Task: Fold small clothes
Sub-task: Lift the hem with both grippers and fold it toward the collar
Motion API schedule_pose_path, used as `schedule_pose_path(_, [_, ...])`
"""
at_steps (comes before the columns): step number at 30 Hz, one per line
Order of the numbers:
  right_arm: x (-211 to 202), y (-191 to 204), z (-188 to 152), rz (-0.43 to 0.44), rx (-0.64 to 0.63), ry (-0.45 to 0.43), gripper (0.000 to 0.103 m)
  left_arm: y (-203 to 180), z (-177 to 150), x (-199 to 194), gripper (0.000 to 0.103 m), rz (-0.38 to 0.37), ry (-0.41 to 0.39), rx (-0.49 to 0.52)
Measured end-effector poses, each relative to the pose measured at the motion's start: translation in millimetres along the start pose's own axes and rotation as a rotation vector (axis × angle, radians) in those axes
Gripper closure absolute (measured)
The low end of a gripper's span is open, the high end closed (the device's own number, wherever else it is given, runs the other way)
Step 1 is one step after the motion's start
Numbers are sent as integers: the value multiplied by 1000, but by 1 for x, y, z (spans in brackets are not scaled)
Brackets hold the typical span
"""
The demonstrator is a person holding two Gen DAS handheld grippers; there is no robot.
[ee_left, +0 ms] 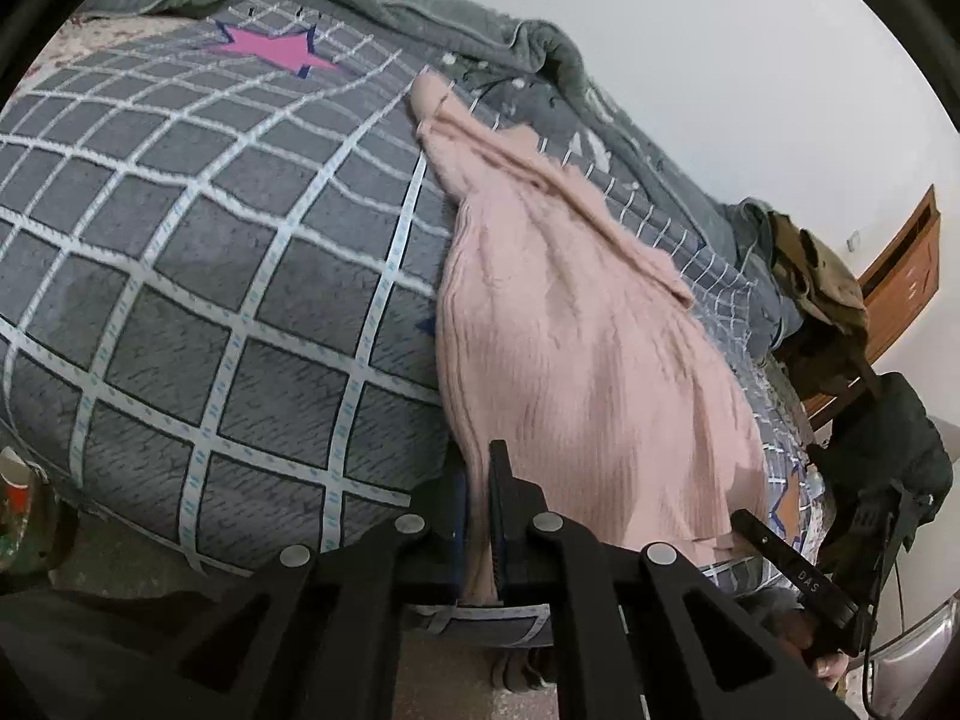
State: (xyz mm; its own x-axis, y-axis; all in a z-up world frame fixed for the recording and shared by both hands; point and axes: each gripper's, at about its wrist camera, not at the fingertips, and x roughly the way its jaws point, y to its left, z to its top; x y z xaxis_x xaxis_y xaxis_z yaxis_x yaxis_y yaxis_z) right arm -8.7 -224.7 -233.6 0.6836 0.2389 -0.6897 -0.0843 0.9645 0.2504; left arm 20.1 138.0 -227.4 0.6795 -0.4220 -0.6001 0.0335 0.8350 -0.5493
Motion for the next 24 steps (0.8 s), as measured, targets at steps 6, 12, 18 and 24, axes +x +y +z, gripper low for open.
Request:
schedule_pose_path(6, [-23, -12, 2, 92, 56, -77, 98, 3, 6, -22, 97, -21, -67, -9])
schedule_pose_path(12, [-42, -32, 8, 203, 152, -121, 99, 5, 12, -40, 97, -30, -97, -19])
schedule_pose_path(18, [-50, -35, 13, 235, 177, -126, 99, -1, 15, -50, 97, -21, -103, -6])
schedule_pose_path(24, [-65, -33, 17, 262, 182, -146, 99, -6, 21, -67, 97, -43, -131, -11])
